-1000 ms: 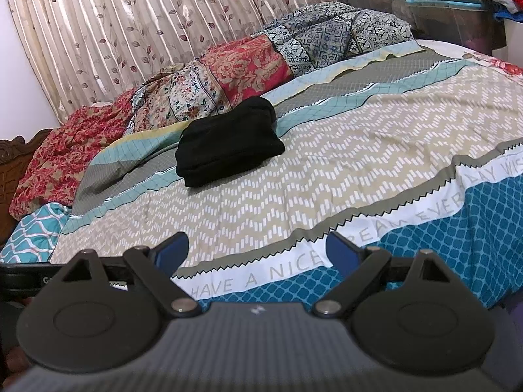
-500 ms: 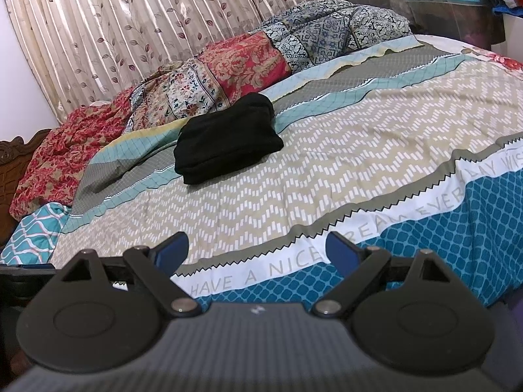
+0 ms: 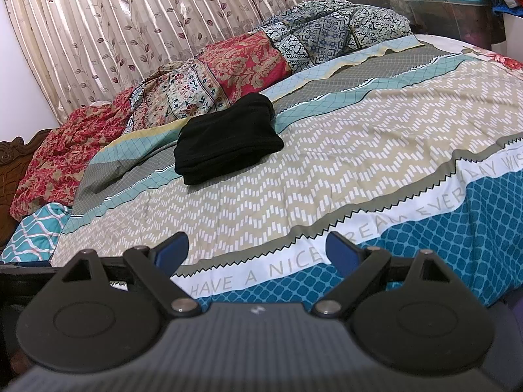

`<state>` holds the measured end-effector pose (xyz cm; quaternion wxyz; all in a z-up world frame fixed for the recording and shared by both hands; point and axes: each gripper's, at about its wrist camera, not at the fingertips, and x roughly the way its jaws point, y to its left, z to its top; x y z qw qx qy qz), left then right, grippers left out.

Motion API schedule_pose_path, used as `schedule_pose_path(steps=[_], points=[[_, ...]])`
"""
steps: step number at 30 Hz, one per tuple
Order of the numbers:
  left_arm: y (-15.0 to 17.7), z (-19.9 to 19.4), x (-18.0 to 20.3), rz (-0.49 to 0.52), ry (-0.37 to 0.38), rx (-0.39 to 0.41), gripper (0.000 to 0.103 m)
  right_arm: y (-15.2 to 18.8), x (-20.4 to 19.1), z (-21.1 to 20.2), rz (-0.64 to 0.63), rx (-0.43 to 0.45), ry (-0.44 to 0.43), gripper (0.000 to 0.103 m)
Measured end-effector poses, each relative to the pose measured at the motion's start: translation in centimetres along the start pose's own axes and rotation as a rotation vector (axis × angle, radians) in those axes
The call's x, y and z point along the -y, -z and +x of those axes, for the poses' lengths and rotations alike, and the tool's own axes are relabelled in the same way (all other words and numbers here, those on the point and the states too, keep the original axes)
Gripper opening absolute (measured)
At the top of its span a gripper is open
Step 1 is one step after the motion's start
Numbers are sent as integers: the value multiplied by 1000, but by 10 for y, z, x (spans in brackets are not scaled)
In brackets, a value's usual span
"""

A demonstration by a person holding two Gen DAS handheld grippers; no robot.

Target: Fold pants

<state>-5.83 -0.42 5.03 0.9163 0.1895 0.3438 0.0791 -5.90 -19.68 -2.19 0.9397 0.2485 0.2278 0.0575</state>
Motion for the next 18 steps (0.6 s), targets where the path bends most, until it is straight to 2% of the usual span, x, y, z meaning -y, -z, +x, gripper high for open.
schedule_pose_path(steps=[11, 18], points=[[0, 2, 2, 2, 7, -14, 103, 0, 0, 0, 0, 6, -2, 93], [1, 6, 2, -11, 39, -49, 103, -1, 1, 1, 2, 2, -2, 93]])
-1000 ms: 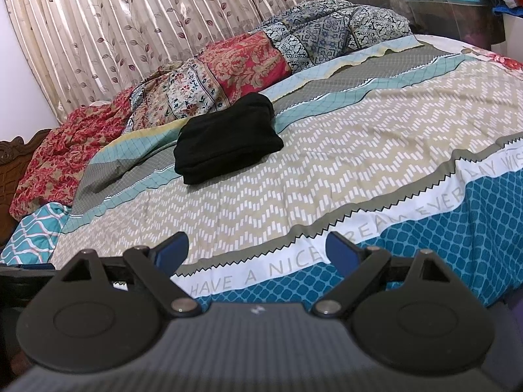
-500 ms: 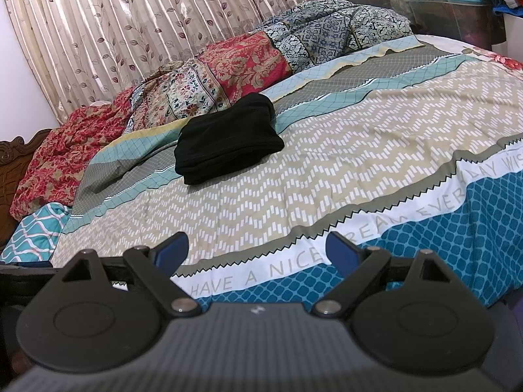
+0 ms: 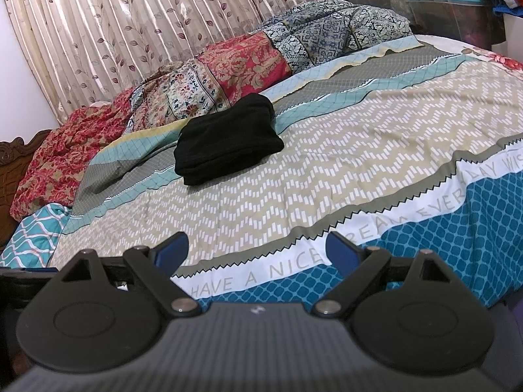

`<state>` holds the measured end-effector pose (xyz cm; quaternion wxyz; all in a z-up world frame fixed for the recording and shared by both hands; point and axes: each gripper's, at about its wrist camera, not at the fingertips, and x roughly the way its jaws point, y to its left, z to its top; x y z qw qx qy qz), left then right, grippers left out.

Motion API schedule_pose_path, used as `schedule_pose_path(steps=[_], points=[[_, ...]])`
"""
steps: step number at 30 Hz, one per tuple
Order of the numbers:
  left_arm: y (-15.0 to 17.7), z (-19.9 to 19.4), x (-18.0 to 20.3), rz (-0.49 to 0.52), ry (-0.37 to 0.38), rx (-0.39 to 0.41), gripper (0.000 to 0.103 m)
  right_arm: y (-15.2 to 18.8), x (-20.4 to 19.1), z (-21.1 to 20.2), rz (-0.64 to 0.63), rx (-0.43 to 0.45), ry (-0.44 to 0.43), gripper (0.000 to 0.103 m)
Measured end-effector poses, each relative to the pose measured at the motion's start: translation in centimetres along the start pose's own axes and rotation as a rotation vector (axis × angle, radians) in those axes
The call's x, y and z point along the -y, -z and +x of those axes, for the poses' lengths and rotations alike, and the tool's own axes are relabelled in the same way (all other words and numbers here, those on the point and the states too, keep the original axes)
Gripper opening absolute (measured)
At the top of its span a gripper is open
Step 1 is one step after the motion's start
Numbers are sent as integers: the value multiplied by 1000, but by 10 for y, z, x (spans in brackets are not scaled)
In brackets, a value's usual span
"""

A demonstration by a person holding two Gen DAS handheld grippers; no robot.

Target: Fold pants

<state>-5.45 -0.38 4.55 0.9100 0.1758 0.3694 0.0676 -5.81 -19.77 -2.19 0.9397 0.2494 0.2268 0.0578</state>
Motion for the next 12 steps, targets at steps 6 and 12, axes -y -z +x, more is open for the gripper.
schedule_pose_path(steps=[6, 12], points=[[1, 0, -1, -3, 11, -3, 103, 0, 0, 0, 0, -3, 0, 93], [1, -4, 3, 13, 34, 22, 103, 1, -1, -1, -14, 4, 2, 93]])
